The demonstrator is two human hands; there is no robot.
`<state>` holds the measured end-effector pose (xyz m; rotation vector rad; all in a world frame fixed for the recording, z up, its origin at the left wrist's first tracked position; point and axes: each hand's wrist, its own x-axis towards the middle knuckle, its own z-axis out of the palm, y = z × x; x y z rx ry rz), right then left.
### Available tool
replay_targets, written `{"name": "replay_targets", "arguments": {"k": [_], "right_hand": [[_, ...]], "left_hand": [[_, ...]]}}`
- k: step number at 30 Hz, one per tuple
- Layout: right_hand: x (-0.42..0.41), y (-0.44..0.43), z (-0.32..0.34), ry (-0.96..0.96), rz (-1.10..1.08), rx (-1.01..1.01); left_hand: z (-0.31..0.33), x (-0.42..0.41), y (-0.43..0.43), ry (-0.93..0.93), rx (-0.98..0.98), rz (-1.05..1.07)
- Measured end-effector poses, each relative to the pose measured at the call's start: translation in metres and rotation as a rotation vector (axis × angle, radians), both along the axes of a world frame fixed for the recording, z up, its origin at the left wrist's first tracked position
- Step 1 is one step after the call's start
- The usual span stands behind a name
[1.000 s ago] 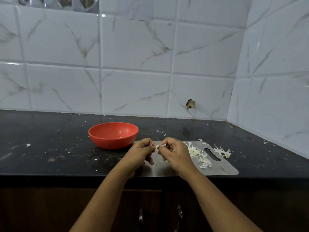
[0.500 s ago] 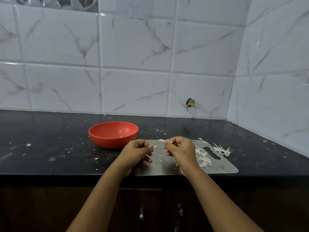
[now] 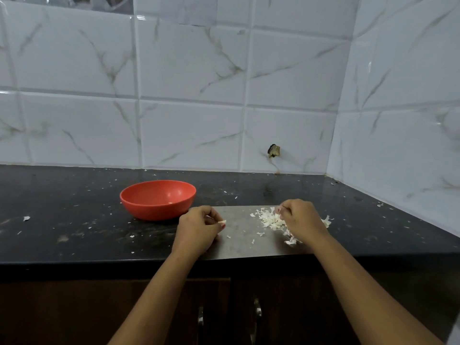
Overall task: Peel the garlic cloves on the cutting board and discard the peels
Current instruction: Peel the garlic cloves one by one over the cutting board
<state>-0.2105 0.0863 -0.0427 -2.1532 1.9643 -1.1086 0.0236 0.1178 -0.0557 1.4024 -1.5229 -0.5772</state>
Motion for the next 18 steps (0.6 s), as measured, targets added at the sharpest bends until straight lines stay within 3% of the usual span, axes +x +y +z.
{"name": "replay_targets", "arguments": {"k": [5, 13, 18], "right_hand": [[0.012, 0.005, -0.001, -0.096, -0.017, -0.023], [0.042, 0.005, -0.008, -0.016, 0.013, 0.028], [0.064, 0.006, -0.007, -0.004, 0.055, 0.044]], "left_hand": [[0.001, -0.002, 0.003, -0.055, -0.019, 0.024], [0.004, -0.001, 0.004, -0.042, -0.042, 0.049], [0.017, 0.018, 0.002, -0.185, -0.236, 0.268]]}}
